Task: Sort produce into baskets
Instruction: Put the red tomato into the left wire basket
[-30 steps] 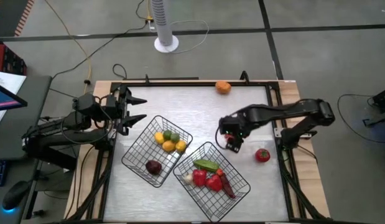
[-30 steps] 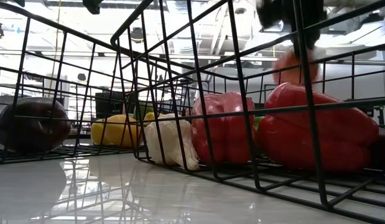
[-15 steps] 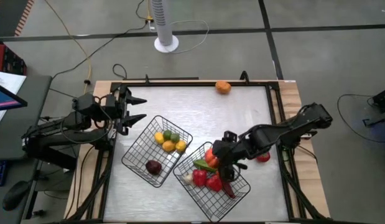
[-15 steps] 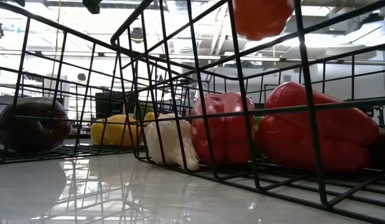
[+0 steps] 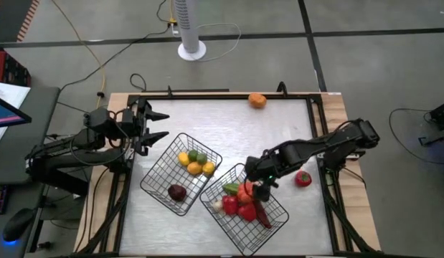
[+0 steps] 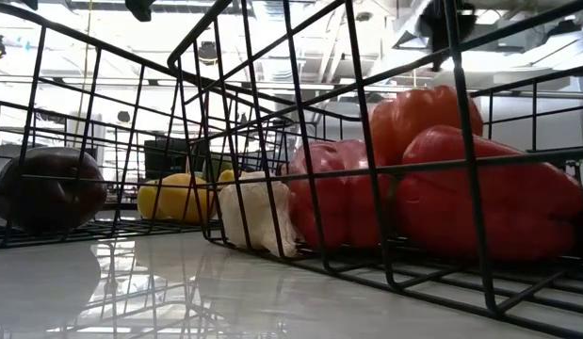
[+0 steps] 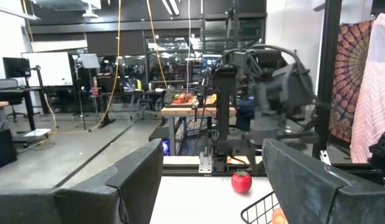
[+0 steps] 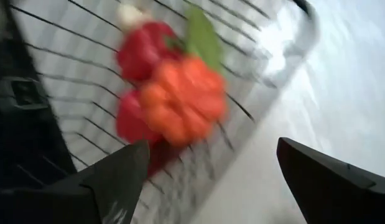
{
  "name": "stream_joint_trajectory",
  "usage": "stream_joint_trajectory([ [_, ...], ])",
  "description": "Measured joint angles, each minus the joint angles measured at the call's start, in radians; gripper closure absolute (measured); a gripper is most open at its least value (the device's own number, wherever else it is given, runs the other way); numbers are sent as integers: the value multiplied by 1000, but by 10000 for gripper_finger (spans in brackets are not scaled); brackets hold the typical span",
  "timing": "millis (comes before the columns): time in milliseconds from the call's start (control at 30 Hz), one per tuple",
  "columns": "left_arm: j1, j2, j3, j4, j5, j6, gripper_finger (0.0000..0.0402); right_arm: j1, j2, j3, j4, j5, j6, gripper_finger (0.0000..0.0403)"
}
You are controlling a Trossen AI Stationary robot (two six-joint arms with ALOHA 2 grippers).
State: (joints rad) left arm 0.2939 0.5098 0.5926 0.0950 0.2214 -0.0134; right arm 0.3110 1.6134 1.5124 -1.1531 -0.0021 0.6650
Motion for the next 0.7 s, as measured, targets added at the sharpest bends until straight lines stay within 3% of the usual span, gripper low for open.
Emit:
stream_joint_trajectory([
  [300,0,0,0,-1,0,1,140,83,-19,-16,-417,0,257,26],
  [700,0,0,0,-10,0,-24,140,51,-95,-359,-323,-78,303,34],
])
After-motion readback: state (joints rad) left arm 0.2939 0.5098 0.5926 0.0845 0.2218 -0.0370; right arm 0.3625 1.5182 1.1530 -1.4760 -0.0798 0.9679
